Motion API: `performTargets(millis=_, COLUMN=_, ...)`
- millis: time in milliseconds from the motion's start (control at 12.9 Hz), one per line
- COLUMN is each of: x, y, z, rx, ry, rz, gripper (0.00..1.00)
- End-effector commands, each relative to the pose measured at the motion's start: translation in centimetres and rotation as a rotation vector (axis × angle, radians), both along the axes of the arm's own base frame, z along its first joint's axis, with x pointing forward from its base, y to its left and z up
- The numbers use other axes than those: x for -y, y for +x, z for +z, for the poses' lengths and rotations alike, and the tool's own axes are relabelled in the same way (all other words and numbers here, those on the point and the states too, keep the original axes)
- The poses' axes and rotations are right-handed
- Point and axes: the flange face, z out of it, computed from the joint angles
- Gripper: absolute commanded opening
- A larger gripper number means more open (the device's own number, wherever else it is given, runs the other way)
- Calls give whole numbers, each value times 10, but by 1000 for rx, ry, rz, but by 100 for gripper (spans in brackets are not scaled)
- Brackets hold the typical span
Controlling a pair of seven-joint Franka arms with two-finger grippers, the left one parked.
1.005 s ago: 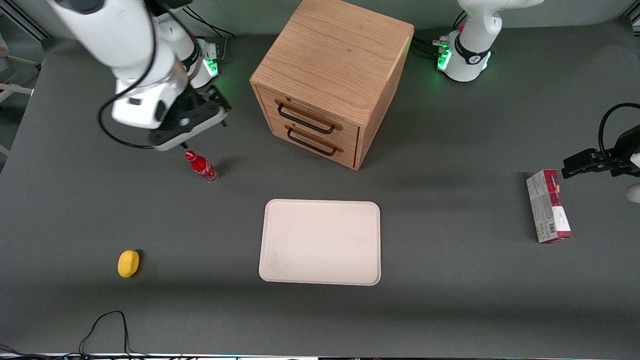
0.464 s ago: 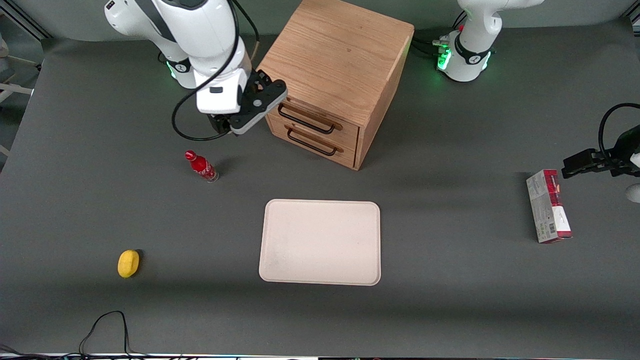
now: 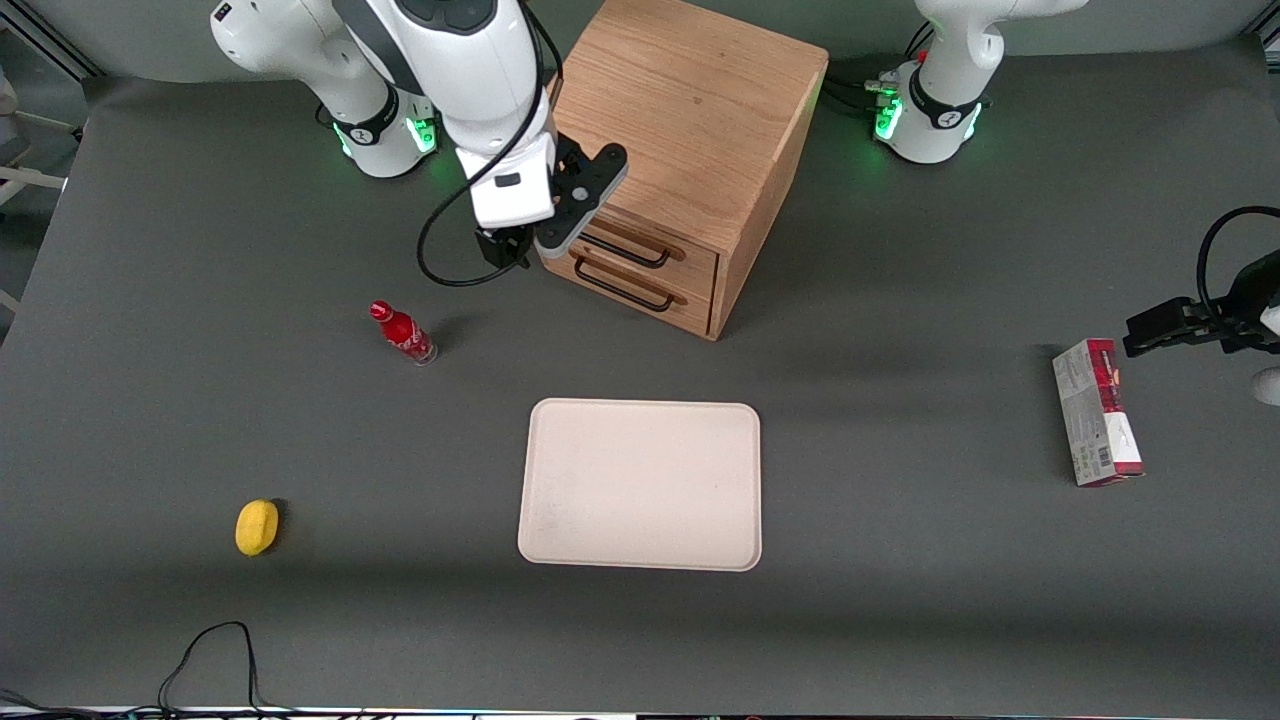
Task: Open upper drawer
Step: 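Lower the right gripper onto the upper drawer handle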
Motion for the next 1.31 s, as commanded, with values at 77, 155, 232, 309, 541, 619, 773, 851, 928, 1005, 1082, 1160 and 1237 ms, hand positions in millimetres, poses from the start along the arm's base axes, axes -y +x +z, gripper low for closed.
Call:
performTargets(millis=77, x=-18, y=3, z=-9, rx=-29, ry=69, rz=58, gripper=100)
performTargets(millis=155, x=-17, y=4, z=-9, rx=-27, ry=71, rz=61, gripper=100)
performTargets(millis=232, x=-16, y=5, z=-13, rx=-34, ry=67, rz=60, gripper=100)
performTargets(millis=309, x=-15, y=4, z=-13, rx=-40, ry=62, rz=64, gripper=100)
performTargets(millis=541, x=-17, y=-4, z=-13, rx=-110, ry=100, rz=73, gripper=100)
performTargets(millis=619, x=-18, y=-6, z=-12, rx=-132, ry=118, rz=69, gripper=100)
performTargets(millis=773, x=-16, y=-4, z=-17, rx=-138, ry=114, rz=67, gripper=100)
performTargets(millis=851, x=-14, y=-2, z=-22, rx=-142, ry=111, rz=63, gripper=100)
performTargets(millis=928, x=-13, y=-2, z=-25, rx=-136, ry=105, rz=78, gripper=100)
performTargets(millis=1005, x=-12, y=-1, z=-29, rx=-133, ry=101, rz=78, gripper=100)
performTargets(millis=1082, x=-11, y=0, z=-33, rx=-135, ry=99, rz=77, gripper=100)
performTargets(millis=1160, x=-13, y=-1, z=-37, rx=-132, ry=101, rz=77, gripper=100)
performTargets(millis=1237, x=-13, y=-1, z=-42, rx=-129, ry=99, rz=76, gripper=100)
